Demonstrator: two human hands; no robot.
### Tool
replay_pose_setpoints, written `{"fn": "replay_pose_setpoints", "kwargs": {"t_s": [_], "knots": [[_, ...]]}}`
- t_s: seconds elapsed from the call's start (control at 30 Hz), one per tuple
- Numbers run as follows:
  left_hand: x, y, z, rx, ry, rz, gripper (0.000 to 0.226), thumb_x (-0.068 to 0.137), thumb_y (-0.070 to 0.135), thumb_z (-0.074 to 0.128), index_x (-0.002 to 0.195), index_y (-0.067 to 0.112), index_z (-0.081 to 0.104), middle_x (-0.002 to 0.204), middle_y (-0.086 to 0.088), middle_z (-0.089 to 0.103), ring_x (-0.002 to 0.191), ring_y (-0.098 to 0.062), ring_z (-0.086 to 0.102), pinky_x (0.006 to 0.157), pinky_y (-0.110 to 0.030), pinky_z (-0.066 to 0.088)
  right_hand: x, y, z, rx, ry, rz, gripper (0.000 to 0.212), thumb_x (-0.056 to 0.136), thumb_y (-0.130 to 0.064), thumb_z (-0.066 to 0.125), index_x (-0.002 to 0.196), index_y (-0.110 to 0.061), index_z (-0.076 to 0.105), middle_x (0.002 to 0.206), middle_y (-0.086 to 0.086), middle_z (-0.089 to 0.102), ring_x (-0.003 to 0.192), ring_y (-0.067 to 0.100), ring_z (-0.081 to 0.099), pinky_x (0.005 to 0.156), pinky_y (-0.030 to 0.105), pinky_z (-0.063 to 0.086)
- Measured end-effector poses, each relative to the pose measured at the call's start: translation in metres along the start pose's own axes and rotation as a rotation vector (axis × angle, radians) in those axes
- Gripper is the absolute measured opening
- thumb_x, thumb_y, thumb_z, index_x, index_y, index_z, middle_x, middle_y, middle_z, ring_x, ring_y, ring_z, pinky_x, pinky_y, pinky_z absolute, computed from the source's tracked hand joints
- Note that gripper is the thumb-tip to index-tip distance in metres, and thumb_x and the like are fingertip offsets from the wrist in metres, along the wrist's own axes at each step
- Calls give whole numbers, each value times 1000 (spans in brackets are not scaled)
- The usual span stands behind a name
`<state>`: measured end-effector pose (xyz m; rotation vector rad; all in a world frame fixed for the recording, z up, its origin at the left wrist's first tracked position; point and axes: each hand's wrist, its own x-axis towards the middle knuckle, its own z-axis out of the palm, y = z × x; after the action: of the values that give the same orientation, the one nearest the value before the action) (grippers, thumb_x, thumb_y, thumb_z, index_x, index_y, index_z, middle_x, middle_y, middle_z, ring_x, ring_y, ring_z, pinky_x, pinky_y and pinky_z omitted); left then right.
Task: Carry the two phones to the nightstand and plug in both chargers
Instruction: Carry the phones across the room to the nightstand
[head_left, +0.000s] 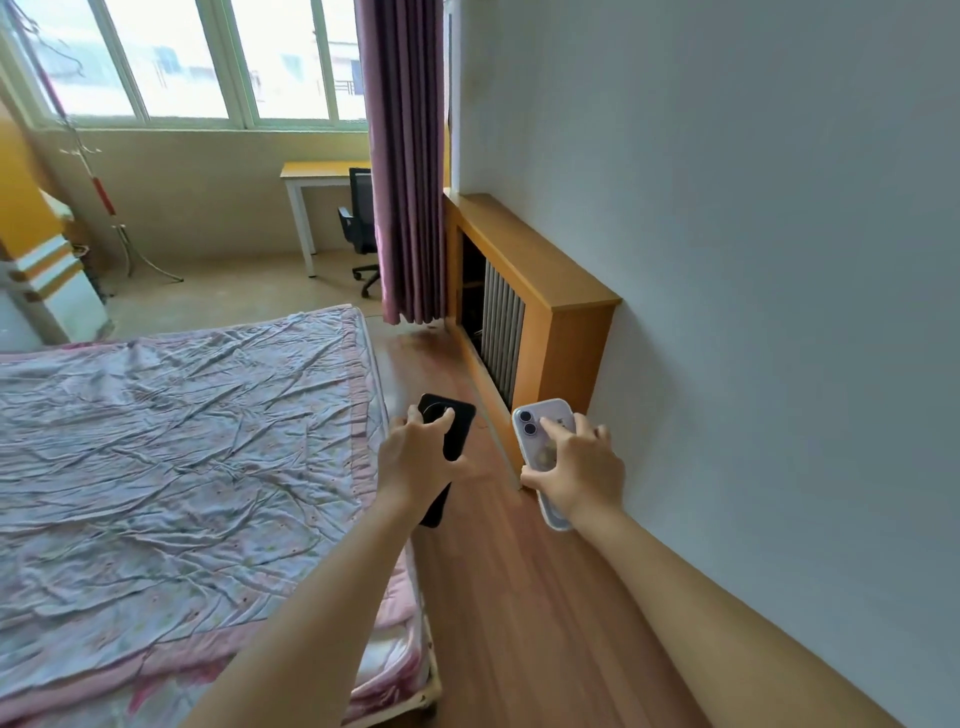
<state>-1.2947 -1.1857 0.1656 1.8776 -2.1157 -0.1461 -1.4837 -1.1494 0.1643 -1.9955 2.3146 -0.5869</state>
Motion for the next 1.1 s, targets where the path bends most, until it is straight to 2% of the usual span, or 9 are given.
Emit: {"fn": "replay_pose_setpoints", "kwargs": {"t_s": [0.2, 0.6, 0.73, 0.93, 1.1], "knots": [[81, 13, 28, -16, 18, -93, 68, 76, 39, 62, 139, 29, 39, 131, -14, 52, 115, -33, 44, 80, -38, 48, 105, 17, 27, 22, -44, -94, 71, 73, -50, 68, 136, -29, 45, 131, 5, 48, 112, 26, 42, 76, 36, 48], [206, 9, 50, -41, 69, -319, 69, 72, 40, 62, 138, 28, 42, 129, -12, 55, 109, -33, 48, 72, -36, 47, 274, 14, 61, 15, -105, -299, 71, 74, -53, 68, 137, -30, 44, 136, 5, 47, 118, 26, 42, 77, 37, 51], [247, -5, 53, -33, 62, -351, 69, 74, 40, 61, 139, 29, 41, 123, -12, 56, 110, -32, 46, 69, -33, 43, 315, -1, 81, 57, -125, -323, 71, 73, -52, 67, 137, -30, 45, 135, 3, 48, 119, 26, 42, 80, 37, 51], [322, -45, 68, -21, 55, -345, 70, 73, 41, 61, 139, 30, 40, 127, -11, 54, 112, -31, 46, 74, -36, 48, 384, -32, 121, 32, -133, -343, 72, 73, -57, 64, 138, -33, 42, 135, 2, 47, 117, 26, 42, 87, 35, 47], [401, -84, 73, -17, 45, -330, 69, 74, 41, 61, 139, 30, 40, 126, -12, 55, 112, -31, 46, 75, -36, 48, 448, -66, 148, 16, -148, -324, 71, 74, -55, 63, 138, -34, 41, 137, 2, 46, 117, 25, 42, 84, 34, 48]]}}
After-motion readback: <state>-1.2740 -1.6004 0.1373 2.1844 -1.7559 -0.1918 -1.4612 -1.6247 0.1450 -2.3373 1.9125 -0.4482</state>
